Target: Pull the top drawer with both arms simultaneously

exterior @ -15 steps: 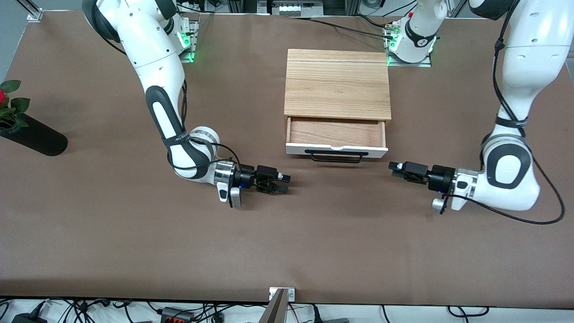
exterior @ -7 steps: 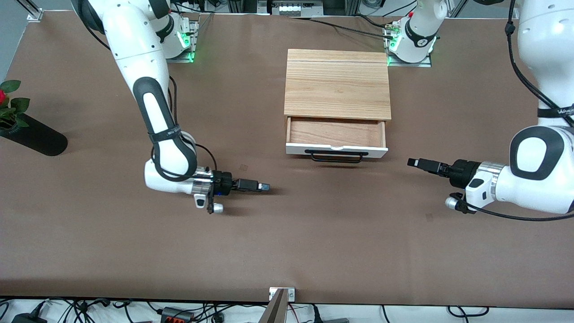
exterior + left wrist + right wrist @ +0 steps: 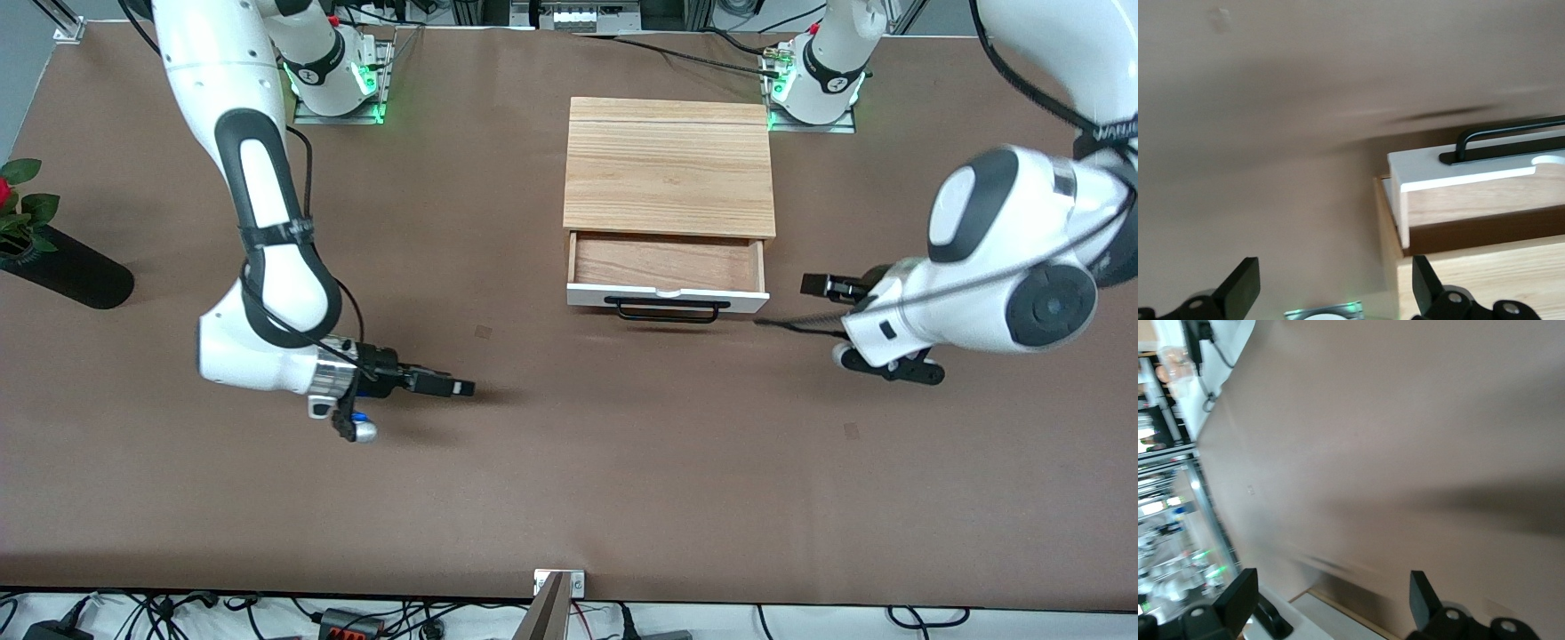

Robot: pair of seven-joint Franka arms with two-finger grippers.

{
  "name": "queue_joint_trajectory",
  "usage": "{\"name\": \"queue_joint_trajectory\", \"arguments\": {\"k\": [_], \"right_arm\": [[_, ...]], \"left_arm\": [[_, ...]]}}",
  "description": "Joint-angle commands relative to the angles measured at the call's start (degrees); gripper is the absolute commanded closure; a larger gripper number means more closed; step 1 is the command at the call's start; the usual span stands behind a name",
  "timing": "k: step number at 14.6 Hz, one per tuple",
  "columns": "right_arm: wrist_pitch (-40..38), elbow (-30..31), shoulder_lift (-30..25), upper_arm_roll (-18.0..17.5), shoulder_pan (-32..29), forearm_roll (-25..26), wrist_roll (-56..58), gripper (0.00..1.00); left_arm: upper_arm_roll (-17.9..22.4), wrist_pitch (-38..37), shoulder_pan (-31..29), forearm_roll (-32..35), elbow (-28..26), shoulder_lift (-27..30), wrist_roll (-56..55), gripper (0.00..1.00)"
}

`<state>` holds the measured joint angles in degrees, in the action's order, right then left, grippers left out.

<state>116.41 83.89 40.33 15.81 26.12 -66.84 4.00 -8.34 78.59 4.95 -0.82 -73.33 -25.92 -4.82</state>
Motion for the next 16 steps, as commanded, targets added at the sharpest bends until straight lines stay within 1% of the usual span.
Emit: {"name": "queue_joint_trajectory", "arguments": {"k": [1, 3, 4, 5, 6, 7, 8, 9, 10, 11, 13, 14, 16], "right_arm": [[-0.57, 0.92, -4.46, 2.36, 0.33, 9.40, -6.17, 0.00], [-0.57, 0.84, -5.95, 3.69, 0.69, 17.05, -8.91, 0.00], [-0.66, 0.05, -7.18, 4.13, 0.86, 22.74, -10.31, 0.00], [-2.58, -2.22, -7.72, 4.75, 0.61, 30.98, -13.28, 0.00], [-7.03, -4.59, -7.72, 5.36, 0.08, 37.85, -15.75, 0.00], [-12.21, -8.53, -7.72, 6.59, -0.27, 43.14, -17.43, 0.00], [-17.57, -12.66, -7.37, 8.69, -0.36, 47.28, -17.88, 0.00], [-22.15, -15.40, -7.11, 10.01, -0.54, 50.19, -17.45, 0.00], [-24.80, -16.12, -7.19, 10.81, -0.71, 51.44, -17.27, 0.00], [-25.35, -16.30, -7.28, 11.51, -0.98, 51.54, -17.09, 0.00], [-25.62, -16.21, -7.37, 11.87, -0.98, 51.98, -17.44, 0.00], [-25.71, -16.21, -7.54, 12.65, -0.98, 52.76, -17.18, 0.00], [-25.80, -16.30, -7.63, 14.32, -1.07, 52.77, -17.09, 0.00]], "left_arm": [[1.57, -0.38, -0.81, 3.27, -1.20, 5.85, 0.16, 0.00], [1.66, 0.07, -1.25, 6.78, -1.73, 8.94, -0.01, 0.00], [1.66, 2.25, -2.04, 7.32, -3.47, 11.13, -0.36, 0.00], [1.66, 6.79, -3.44, 6.89, -7.06, 14.20, -0.36, 0.00], [1.66, 12.23, -4.06, 6.97, -12.05, 17.53, -0.54, 0.00], [1.84, 16.81, -4.94, 6.71, -17.15, 20.61, -0.63, 0.00], [2.45, 19.64, -5.64, 5.32, -21.03, 23.25, -0.54, 0.00], [3.93, 20.19, -5.65, 2.09, -23.94, 24.93, -0.36, 0.00], [6.04, 20.37, -5.48, -0.82, -25.71, 26.08, 0.33, 0.00], [6.49, 20.37, -5.04, -1.37, -26.68, 26.79, 0.43, 0.00], [6.50, 19.76, -4.77, -1.11, -27.56, 28.37, 0.43, 0.00], [6.32, 19.50, -4.86, -1.11, -27.48, 28.55, 0.43, 0.00], [5.80, 16.87, -4.77, -1.11, -25.65, 28.12, 0.34, 0.00]]}}
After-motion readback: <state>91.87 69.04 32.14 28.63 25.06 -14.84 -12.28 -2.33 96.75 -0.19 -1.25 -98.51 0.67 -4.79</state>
